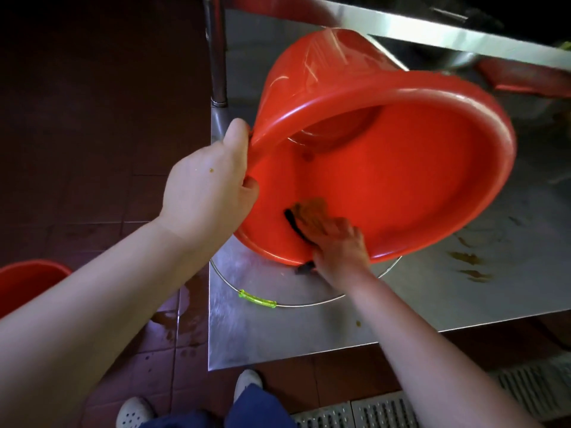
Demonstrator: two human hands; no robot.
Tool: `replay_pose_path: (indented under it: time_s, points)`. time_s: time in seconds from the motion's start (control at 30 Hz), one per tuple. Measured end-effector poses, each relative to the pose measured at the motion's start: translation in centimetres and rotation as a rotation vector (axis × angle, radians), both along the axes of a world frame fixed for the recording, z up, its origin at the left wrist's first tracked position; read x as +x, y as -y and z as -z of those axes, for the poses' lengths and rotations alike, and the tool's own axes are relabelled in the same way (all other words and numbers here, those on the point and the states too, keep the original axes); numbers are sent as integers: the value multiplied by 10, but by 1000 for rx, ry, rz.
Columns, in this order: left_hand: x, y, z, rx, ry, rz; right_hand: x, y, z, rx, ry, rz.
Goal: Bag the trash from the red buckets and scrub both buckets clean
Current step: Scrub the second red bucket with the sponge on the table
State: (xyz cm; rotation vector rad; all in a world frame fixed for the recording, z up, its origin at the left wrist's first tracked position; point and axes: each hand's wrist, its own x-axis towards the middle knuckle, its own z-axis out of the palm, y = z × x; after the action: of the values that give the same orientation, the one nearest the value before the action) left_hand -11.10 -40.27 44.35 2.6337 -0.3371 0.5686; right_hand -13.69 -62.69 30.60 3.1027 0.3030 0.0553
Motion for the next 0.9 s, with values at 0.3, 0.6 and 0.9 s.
replay_pose_path:
  time_s: [0.3,0.6,0.9]
  points:
    - [-10,8,1,-37,-60,-28,-14,-51,-16,283,-65,577]
    - [-8,-7,-27,109,-12,-2,-22,-111,-33,937,-293,132]
    - [-17,0,-46,-7,-7,84,-30,-21,-29,76,-139,375]
